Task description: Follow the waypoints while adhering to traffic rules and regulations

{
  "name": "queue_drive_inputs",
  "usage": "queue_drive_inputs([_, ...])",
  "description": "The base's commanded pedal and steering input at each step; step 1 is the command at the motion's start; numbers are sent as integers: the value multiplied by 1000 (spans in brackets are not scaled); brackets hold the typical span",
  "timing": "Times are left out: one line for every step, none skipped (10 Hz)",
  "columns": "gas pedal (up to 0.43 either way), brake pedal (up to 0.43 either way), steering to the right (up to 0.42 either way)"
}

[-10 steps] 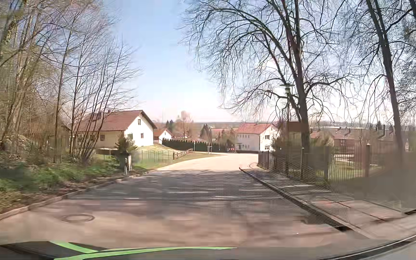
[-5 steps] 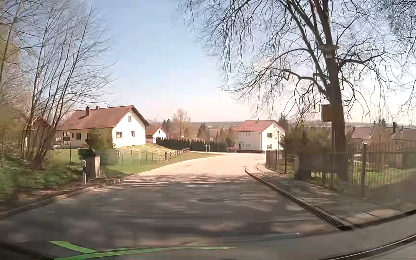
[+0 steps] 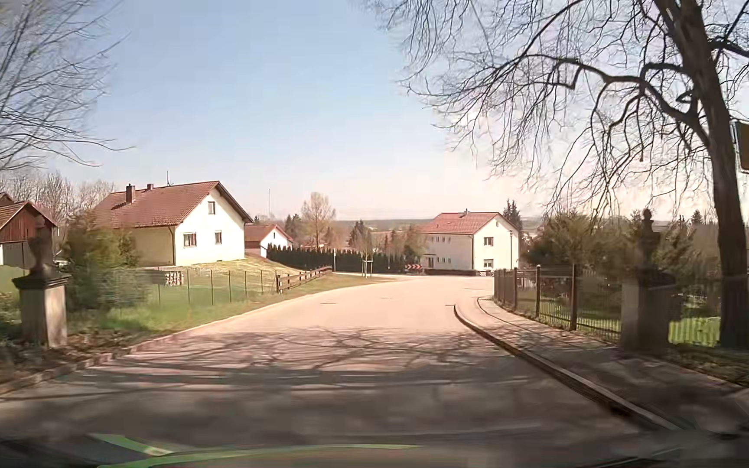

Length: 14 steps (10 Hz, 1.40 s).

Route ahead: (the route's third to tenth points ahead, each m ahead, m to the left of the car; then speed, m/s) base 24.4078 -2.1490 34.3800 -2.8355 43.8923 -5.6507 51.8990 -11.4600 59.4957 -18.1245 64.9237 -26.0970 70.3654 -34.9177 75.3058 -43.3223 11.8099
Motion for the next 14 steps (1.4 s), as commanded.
queue_drive_inputs([0,152,12])
queue_drive_inputs([0,152,12])
queue_drive_inputs([0,152,14])
queue_drive_inputs([0,152,18])
queue_drive_inputs([0,152,20])
queue_drive_inputs([0,146,22])
queue_drive_inputs([0,146,25])
queue_drive_inputs([0,140,27])
queue_drive_inputs([0,128,30])
queue_drive_inputs([0,128,31])
queue_drive_inputs([0,122,33])
queue_drive_inputs([0,116,35])
queue_drive_inputs([0,116,37])
queue_drive_inputs([0,116,40])
